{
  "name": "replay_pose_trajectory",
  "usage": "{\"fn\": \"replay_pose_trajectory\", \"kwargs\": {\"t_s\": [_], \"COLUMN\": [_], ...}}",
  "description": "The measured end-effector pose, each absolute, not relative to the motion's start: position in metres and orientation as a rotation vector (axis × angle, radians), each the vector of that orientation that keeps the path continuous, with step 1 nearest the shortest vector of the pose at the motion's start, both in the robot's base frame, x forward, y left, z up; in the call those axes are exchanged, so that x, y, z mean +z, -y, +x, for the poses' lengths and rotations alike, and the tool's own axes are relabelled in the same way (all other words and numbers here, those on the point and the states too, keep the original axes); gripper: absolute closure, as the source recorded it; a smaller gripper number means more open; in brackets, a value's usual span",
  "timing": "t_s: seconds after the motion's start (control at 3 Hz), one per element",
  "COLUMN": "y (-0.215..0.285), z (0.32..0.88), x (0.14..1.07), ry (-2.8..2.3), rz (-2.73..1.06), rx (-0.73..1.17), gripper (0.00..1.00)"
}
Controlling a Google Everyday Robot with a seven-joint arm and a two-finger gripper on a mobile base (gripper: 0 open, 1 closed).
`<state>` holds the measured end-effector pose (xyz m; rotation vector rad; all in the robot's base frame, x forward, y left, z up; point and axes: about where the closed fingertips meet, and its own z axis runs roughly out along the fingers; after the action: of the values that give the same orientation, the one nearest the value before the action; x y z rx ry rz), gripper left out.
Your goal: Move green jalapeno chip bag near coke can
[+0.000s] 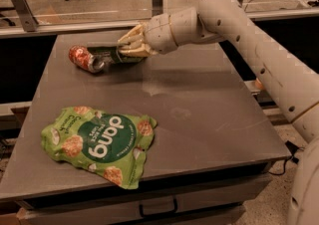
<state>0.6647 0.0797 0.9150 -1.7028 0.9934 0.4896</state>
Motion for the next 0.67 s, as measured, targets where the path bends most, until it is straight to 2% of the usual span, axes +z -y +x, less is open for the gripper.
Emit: {"fn": "replay_pose_trajectory", "kwargs": {"t_s": [0.67], "y": [-0.077], "z": [0.649], "x": [0.891], "ry": [-0.880], "rz": [-1.823], "rx": [0.533], "gripper": [0.38]}}
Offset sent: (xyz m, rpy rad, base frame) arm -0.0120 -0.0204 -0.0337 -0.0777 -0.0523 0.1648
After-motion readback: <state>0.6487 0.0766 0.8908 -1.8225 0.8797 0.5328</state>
